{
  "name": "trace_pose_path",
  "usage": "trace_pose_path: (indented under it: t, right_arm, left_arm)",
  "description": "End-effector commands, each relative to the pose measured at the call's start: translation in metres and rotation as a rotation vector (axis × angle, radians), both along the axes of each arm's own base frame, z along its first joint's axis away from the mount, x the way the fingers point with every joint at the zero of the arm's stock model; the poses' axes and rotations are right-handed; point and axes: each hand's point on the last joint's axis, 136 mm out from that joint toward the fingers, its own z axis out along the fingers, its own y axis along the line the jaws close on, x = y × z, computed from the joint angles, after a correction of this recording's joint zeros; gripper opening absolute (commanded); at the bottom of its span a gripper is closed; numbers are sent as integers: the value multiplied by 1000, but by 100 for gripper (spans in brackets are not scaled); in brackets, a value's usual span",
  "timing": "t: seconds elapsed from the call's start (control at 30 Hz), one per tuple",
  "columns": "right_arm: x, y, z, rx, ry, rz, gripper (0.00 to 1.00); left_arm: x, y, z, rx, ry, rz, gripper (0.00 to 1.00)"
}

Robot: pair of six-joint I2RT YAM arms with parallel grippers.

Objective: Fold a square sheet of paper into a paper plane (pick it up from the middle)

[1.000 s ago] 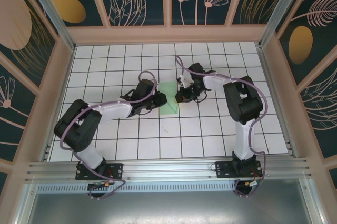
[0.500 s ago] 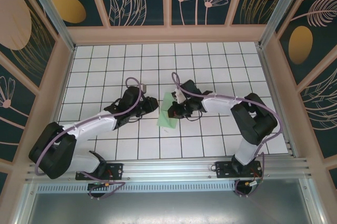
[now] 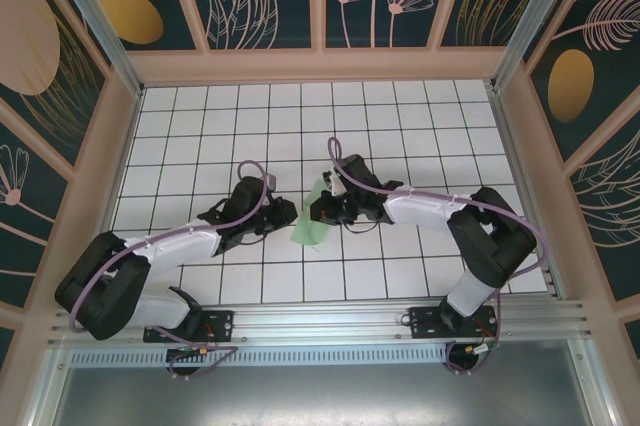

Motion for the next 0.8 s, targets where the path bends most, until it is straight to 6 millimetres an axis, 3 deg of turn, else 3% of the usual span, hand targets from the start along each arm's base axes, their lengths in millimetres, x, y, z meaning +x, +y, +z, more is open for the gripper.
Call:
trace_pose_path:
  t: [0.0,0.43,0.77]
  right_arm:
    - [3,-4,-10,-3,8,-4,0]
    - [1,-17,-22,-22,28,9,0]
    - [7,-24,-34,-69,-4,38,0]
  left_arm:
    - [0,-10,6,-89,-4,-8,17]
    - [-7,-30,-21,-77,82,-56,14]
    - [-12,-19,-56,38,131,-52,12]
